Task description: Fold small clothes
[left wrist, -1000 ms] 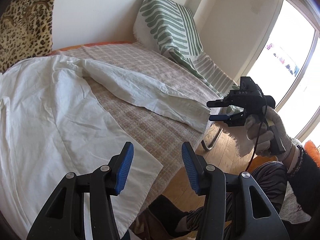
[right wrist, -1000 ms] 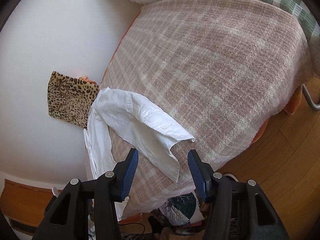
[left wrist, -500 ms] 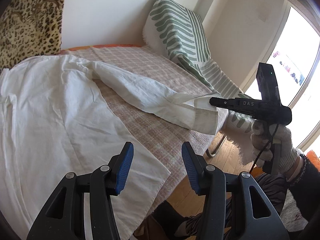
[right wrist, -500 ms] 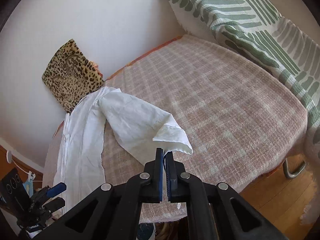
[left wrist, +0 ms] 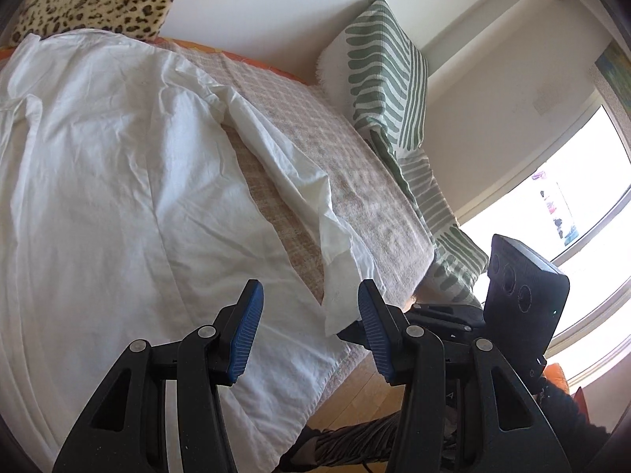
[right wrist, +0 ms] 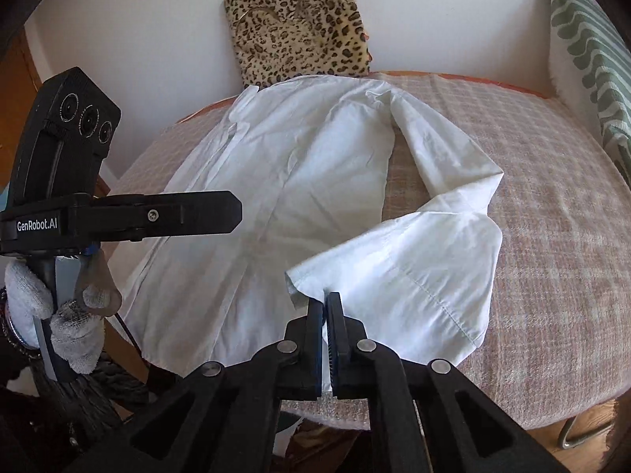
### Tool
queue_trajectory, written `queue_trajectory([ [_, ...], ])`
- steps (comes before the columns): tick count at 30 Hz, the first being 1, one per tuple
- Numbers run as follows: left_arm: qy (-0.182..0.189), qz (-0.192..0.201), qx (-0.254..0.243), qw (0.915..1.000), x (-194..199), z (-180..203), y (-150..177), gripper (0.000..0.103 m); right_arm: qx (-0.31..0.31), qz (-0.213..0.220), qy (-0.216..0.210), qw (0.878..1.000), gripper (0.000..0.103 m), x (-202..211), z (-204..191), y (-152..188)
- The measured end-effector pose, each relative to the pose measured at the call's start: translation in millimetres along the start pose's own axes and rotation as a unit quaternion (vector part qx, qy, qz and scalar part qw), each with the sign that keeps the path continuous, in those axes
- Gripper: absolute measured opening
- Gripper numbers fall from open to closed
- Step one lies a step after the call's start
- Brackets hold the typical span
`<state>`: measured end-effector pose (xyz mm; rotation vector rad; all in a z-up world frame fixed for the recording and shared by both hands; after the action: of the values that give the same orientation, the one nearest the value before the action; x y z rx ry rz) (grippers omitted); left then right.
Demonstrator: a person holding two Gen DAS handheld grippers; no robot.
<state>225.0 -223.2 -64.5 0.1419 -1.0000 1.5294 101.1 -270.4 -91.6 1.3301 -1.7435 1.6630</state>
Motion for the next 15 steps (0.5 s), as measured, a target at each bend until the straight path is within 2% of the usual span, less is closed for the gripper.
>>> queue_trajectory([
  [3,-0.001,-0.025,-0.015,0.9996,-14.7,8.1,1.7,0.057,-0.020,-0.018,-0.008,1.000,0.010,1.8,8.5,9.9],
  [4,0.001,-0.032,-0.021,0.9993,-19.2,12.8,2.4,0.057,-0.033,-0.026,-0.017,0.999,0.028,3.3,13.7,13.7],
  [5,0.001,-0.038,-0.031,0.9988,-23.6,18.5,2.8,0.057,-0.049,-0.031,-0.029,0.998,0.036,7.4,19.0,17.9],
  [8,-0.016,-0.048,-0.073,0.9960,-35.8,38.0,2.7,0.057,-0.063,-0.033,-0.043,0.997,0.036,24.2,27.5,27.0],
  [10,-0.042,-0.050,-0.115,0.9912,-44.0,51.7,4.0,0.057,-0.062,-0.022,-0.032,0.997,0.036,41.6,36.7,30.2],
  [15,-0.127,-0.065,-0.212,0.9669,-70.3,65.0,13.6,0.057,-0.114,0.014,0.002,0.993,0.036,74.0,82.6,17.6],
])
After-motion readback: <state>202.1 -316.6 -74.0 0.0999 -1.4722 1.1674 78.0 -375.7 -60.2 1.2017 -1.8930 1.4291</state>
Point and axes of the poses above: each gripper's, at about its wrist camera, not at the fingertips, and x roughly against the way its jaws point, z to its right, y to its underside, the point moved 6 cm from there along -x, roughly the way its jaws point, and after that the axes turned 1 degree about x, right-handed, at the moved point
